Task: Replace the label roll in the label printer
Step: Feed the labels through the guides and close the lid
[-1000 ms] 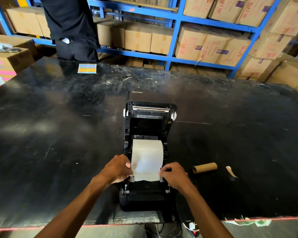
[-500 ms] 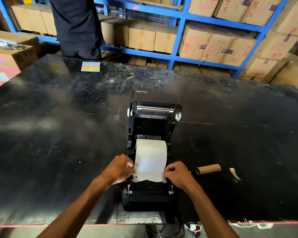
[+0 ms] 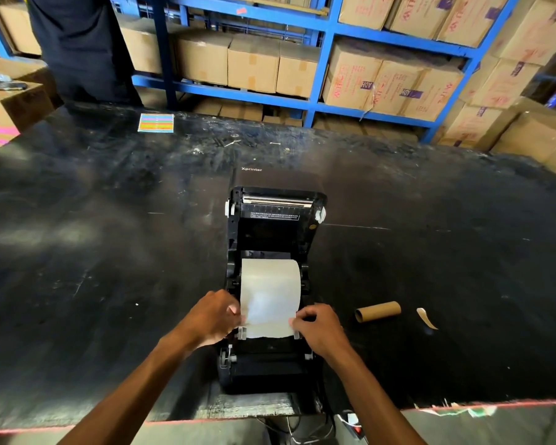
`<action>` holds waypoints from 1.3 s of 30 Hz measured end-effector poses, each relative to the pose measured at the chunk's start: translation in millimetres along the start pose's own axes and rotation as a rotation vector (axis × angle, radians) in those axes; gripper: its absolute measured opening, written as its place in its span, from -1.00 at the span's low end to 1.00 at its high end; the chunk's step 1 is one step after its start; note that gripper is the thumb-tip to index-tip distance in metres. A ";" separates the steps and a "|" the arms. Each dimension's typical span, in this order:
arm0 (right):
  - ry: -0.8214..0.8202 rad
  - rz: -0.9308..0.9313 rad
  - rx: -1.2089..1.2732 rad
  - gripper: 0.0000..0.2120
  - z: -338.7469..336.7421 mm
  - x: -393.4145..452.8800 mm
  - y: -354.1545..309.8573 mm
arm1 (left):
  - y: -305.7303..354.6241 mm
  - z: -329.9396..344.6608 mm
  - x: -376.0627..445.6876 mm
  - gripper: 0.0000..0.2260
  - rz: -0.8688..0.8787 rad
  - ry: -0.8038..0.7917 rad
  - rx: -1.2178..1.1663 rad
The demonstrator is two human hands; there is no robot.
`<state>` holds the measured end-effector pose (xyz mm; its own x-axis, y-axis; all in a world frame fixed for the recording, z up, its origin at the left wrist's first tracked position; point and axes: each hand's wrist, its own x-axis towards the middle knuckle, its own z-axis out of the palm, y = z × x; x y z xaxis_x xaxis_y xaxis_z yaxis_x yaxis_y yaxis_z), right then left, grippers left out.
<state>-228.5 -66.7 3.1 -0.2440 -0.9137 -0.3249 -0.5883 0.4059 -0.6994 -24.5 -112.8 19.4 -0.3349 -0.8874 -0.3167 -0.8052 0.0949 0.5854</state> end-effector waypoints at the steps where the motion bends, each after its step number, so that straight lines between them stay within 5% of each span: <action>1: 0.013 -0.005 -0.009 -0.71 -0.6 0.9 0.0 | 1.4 1.9 -1.0 -0.73 -0.002 0.013 0.003; 6: -0.005 -0.049 -0.193 -0.77 -10.3 1.5 -6.3 | 2.3 6.1 -4.0 -0.73 -0.026 0.035 -0.040; 16: -0.043 -0.041 -0.185 -0.71 -2.6 6.7 -0.2 | 2.3 3.3 -0.5 -0.82 -0.066 0.015 0.013; 30: 0.024 -0.040 -0.250 -0.72 7.1 8.2 0.2 | 0.5 2.6 -1.1 -0.70 -0.044 0.034 -0.087; 39: 0.024 -0.014 -0.048 -0.84 2.5 0.1 1.6 | -0.3 3.9 2.0 -0.76 -0.059 0.009 -0.062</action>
<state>-227.5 -66.1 0.3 -0.2538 -0.9197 -0.2997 -0.6279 0.3923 -0.6722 -26.8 -112.8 15.7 -0.2833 -0.8946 -0.3456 -0.7915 0.0147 0.6110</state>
